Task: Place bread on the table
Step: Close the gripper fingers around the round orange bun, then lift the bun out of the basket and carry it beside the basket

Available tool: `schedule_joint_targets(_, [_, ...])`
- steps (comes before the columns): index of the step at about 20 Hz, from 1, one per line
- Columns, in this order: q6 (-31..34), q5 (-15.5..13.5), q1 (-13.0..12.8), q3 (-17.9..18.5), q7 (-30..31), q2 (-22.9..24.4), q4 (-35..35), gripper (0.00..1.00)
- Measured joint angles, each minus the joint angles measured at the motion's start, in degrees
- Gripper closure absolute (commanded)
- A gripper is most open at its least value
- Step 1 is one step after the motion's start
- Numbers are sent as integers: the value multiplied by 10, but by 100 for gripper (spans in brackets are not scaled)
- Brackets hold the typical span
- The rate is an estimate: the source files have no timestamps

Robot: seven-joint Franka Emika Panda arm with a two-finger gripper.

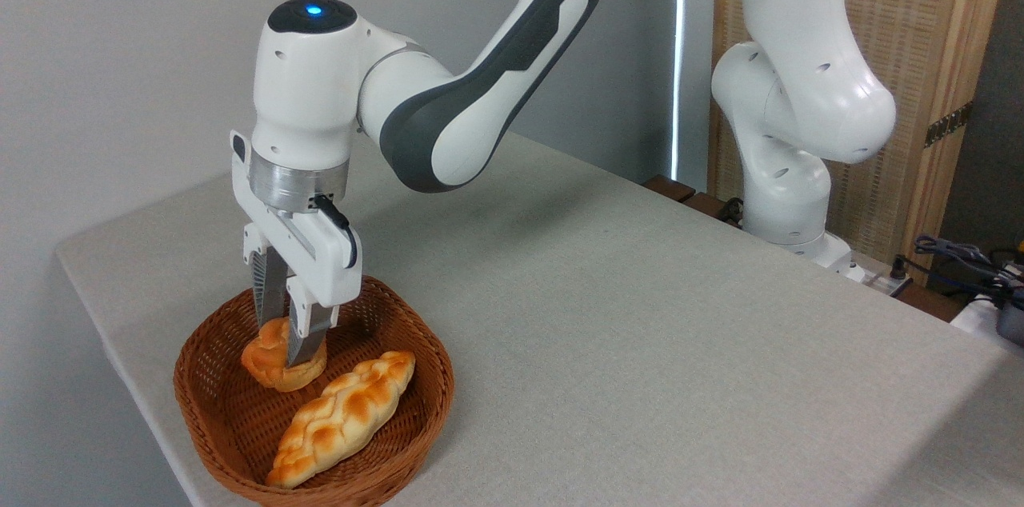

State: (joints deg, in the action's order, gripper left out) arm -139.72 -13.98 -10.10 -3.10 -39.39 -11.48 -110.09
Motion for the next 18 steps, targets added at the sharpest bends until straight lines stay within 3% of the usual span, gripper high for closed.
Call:
schedule_joint_targets(11, [0, -3, 0, 0, 1, 4, 6, 61])
schedule_joint_targets(14, [14, -33, 2, 4, 1, 24, 11, 59])
schedule_joint_targets(18, [91, -64, 7, 37, 0, 82, 14, 56])
